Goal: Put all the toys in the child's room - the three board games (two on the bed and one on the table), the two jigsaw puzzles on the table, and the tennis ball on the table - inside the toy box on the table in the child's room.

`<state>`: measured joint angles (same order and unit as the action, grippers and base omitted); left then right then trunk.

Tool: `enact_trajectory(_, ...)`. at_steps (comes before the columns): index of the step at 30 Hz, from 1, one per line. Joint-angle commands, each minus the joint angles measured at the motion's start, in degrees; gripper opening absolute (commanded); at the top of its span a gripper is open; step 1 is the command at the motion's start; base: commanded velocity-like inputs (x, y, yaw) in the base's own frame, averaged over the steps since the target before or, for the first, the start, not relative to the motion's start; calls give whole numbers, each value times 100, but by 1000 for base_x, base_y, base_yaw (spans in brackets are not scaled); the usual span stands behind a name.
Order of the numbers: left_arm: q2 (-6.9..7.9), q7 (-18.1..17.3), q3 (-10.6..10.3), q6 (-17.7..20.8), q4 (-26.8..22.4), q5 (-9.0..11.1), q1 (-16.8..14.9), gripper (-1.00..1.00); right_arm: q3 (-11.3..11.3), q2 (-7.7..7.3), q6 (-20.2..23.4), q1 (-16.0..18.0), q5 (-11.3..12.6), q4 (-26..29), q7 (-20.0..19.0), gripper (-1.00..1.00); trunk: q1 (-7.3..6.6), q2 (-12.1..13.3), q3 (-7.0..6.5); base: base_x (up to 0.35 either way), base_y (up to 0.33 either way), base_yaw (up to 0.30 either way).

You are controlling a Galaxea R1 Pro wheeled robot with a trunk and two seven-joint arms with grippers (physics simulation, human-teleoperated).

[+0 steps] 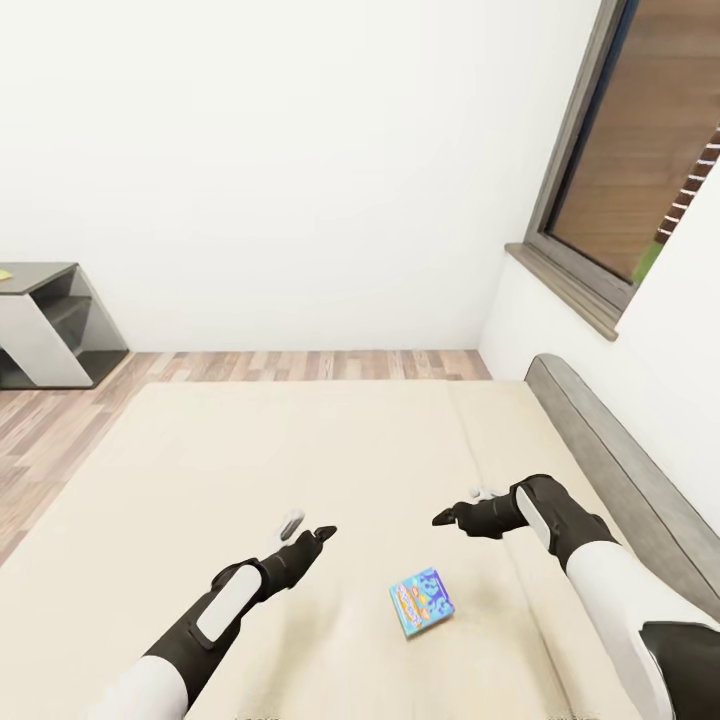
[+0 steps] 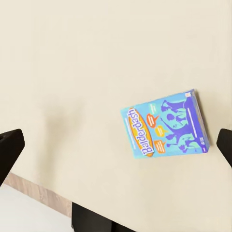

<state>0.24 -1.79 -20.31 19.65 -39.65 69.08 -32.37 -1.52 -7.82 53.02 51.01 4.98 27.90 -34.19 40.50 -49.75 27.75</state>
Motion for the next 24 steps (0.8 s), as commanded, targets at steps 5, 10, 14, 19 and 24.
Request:
enact_trajectory(5, -42, -102, -12, 29, 69, 11, -120, 100, -15, -2, 13, 76, 70, -68, 9, 100, 0, -5, 52, 0, 0, 0)
enact_trajectory(10, -84, -177, -21, 38, 112, 5, -186, 100, -11, 1, 1, 120, 92, -113, -34, 100, 0, -5, 99, 0, 0, 0)
enact_trajectory(14, -87, -230, -27, 42, 123, -8, -194, 100, -9, -1, -13, 129, 98, -125, -146, 100, 0, -5, 136, 0, 0, 0)
enact_trajectory(19, -74, -312, -33, 44, 132, -22, -192, 100, -9, -9, -47, 133, 98, -135, -465, 100, 0, -5, 182, 0, 0, 0)
enact_trajectory(24, -44, -368, -28, 51, 135, -6, -172, 100, -6, -33, -83, 134, 92, -140, -795, 100, 0, -5, 229, 0, 0, 0)
